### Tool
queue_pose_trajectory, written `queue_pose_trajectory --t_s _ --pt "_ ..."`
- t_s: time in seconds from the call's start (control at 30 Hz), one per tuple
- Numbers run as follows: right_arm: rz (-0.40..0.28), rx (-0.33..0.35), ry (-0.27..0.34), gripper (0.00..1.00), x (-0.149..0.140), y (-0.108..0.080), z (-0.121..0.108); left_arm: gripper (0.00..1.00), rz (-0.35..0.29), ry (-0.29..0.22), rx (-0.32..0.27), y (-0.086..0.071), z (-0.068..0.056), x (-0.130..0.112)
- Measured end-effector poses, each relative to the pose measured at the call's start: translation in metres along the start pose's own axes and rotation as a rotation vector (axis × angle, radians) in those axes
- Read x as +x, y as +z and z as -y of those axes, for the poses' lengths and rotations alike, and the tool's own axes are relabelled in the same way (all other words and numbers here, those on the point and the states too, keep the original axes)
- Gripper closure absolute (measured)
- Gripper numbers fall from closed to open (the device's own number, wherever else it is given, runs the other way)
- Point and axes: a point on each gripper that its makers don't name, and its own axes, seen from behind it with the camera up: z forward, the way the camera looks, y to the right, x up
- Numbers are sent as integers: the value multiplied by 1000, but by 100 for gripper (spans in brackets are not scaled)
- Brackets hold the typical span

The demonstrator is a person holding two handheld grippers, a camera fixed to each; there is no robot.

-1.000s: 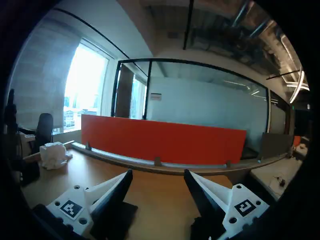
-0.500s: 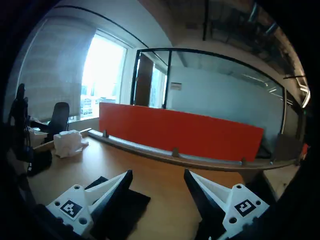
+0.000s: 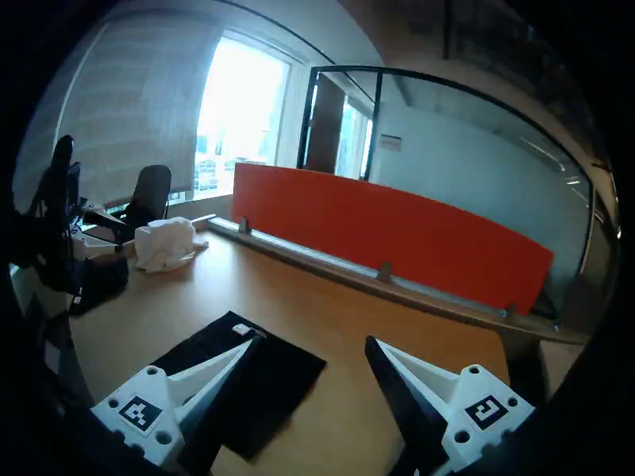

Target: Fold towel

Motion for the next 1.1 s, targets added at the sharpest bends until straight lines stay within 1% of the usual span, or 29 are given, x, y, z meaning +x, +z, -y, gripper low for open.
queue_pose_trajectory --t_s 0.27,0.67,0.97,1.1 --pt "34 30 2 0 -20 3 9 5 32 27 -14 3 -9 -19" --pt "84 62 -3 0 -57 11 21 5 63 30 -73 13 -35 -50" --pt "126 82 1 0 -94 19 35 5 131 45 -110 20 -52 -91" --pt "149 97 -1 0 -111 24 42 5 156 44 -121 23 -57 -109"
